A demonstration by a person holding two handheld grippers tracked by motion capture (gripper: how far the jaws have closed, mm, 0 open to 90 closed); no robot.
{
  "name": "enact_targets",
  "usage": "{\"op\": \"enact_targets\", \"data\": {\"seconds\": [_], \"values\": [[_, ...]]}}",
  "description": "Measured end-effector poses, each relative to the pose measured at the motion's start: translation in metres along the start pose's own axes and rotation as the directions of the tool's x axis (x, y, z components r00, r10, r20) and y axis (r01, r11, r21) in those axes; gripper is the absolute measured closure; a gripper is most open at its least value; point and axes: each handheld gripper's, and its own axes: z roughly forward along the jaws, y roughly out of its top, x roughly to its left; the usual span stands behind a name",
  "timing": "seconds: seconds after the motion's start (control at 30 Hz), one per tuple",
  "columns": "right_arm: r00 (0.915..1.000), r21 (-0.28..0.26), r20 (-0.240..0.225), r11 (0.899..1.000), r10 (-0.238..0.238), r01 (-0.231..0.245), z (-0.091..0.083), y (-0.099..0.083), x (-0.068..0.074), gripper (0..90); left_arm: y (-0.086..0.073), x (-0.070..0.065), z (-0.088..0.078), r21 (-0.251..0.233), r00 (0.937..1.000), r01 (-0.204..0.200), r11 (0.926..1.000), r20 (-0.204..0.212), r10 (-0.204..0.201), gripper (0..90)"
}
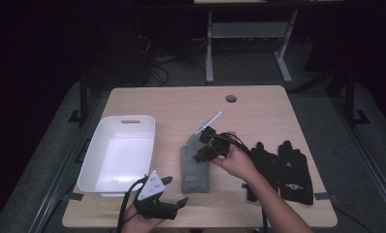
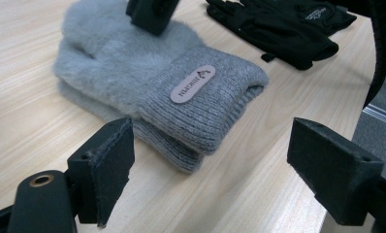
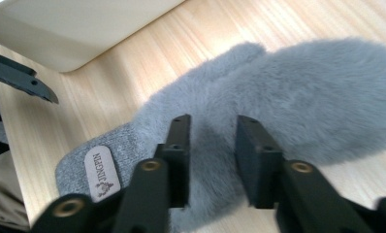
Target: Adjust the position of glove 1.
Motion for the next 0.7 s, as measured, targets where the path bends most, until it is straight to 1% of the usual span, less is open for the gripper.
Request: {"op": "enact_targets", "data": {"seconds": [0.03,0.07,0.17,0.27,0.3,0.33,0.37,0.4,0.43,0.47,0.57,0.6,0.63,0.67,0.7], "values": [[0.9999,-0.001,0.011,1.000,0.002,-0.002,-0.001,-0.001,0.000,73.8,0.000,0.000,0.000,0.002,1.0000,-0.001,1.0000,0.001,0.001,16.9],[0.9999,0.002,0.015,1.000,0.006,-0.006,0.000,-0.001,0.000,74.5,0.000,0.000,0.001,-0.002,1.0000,0.005,1.0000,0.001,-0.005,16.9],[0.9995,0.020,0.028,1.000,0.016,-0.017,0.008,-0.003,-0.004,74.8,0.000,-0.001,0.000,-0.003,0.9999,0.016,0.9999,0.001,-0.016,16.9],[0.9986,0.046,0.041,0.998,0.033,-0.035,0.020,-0.005,-0.007,72.7,0.000,0.000,0.000,-0.005,1.0000,0.007,1.0000,-0.003,-0.007,17.0],[0.9983,0.052,0.042,0.998,0.040,-0.042,0.023,-0.006,-0.008,69.5,-0.001,0.000,0.000,-0.007,0.9999,0.017,0.9998,-0.001,-0.017,16.9],[0.9981,0.047,0.038,0.998,0.048,-0.050,0.022,-0.006,-0.009,64.4,0.000,0.000,0.000,-0.006,0.9999,0.015,0.9999,-0.001,-0.015,17.0],[0.9978,0.031,0.035,0.998,0.056,-0.057,0.019,-0.007,-0.011,58.8,-0.001,0.001,0.000,-0.005,0.9998,0.018,0.9998,0.000,-0.018,16.9],[0.9971,0.009,0.032,0.998,0.069,-0.069,0.016,-0.007,-0.013,55.7,-0.001,0.000,0.000,-0.006,0.9998,0.021,0.9998,0.000,-0.021,16.9],[0.9956,-0.008,0.037,0.996,0.086,-0.086,0.011,-0.008,-0.016,48.5,-0.001,0.000,0.000,-0.006,0.9998,0.022,0.9997,0.001,-0.022,16.9],[0.9946,-0.018,0.047,0.996,0.093,-0.092,0.009,-0.008,-0.018,44.8,-0.001,0.000,0.001,-0.005,0.9997,0.023,0.9997,0.002,-0.023,16.9],[0.9870,-0.026,0.049,0.988,0.153,-0.152,0.003,-0.009,-0.029,36.8,0.000,-0.001,0.001,-0.004,0.9999,0.016,0.9999,0.002,-0.016,16.9],[0.9853,-0.031,0.053,0.986,0.162,-0.161,0.002,-0.009,-0.032,35.3,0.000,-0.001,0.002,-0.004,0.9999,0.015,0.9999,0.003,-0.015,16.9],[0.9819,-0.040,0.048,0.983,0.183,-0.181,0.000,-0.009,-0.036,33.7,0.000,-0.002,0.002,-0.003,0.9999,0.016,0.9999,0.003,-0.016,16.9],[0.9801,-0.044,0.047,0.981,0.193,-0.191,0.000,-0.008,-0.039,31.3,0.000,-0.002,0.002,-0.002,0.9999,0.010,1.0000,0.004,-0.010,16.9],[0.9773,-0.041,0.048,0.978,0.207,-0.205,0.000,-0.007,-0.042,29.2,0.000,-0.002,0.003,-0.001,1.0000,0.007,1.0000,0.004,-0.007,16.9]]}}
